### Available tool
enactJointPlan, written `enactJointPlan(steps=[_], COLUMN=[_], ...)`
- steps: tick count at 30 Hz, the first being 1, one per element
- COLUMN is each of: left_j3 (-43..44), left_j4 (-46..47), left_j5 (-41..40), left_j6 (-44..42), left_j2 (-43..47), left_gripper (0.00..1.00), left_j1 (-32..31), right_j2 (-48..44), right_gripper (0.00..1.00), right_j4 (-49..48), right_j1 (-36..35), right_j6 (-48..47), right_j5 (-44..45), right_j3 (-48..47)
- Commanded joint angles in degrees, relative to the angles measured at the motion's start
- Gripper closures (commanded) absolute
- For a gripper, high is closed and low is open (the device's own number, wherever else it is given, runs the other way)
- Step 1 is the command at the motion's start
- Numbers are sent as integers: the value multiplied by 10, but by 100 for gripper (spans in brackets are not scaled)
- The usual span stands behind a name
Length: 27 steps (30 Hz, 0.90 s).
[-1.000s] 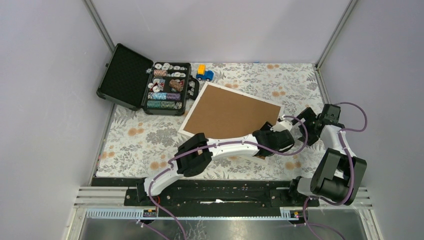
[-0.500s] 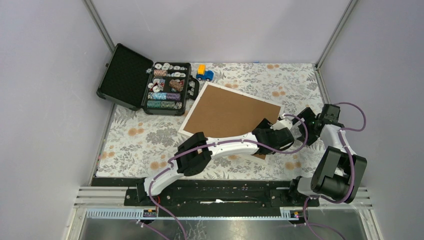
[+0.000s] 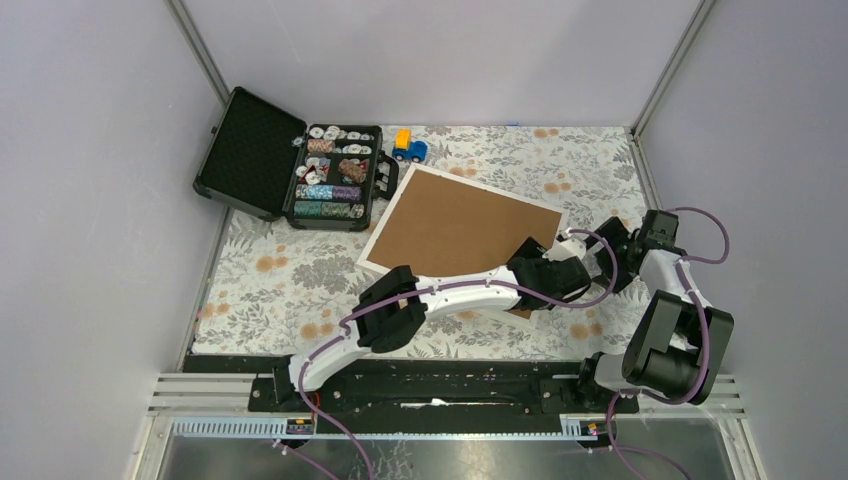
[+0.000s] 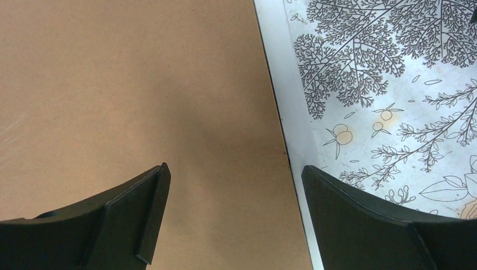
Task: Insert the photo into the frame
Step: Adjust the photo frame item at the center of the board.
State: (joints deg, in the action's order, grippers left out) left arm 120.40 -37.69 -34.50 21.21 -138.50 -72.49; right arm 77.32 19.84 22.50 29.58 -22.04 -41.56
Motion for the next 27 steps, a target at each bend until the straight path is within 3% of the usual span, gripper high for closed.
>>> enactJointPlan(steps=[1, 10, 27], left_j3=[16, 16, 49], left_j4=[-35, -72, -72], left_j5=[-10, -152, -225], left_j6=[8, -49, -106], left_j2=[-20, -17, 20], left_gripper=[5, 14, 16], left_j1=[-5, -6, -6], right_j2=[5, 3, 35], right_gripper=[0, 0, 2], right_j4=[-12, -11, -10], right_j1=[-1, -1, -2], right_j6=[-6, -6, -4], right_j5=[-10, -11, -40], right_j3=[2, 5, 2])
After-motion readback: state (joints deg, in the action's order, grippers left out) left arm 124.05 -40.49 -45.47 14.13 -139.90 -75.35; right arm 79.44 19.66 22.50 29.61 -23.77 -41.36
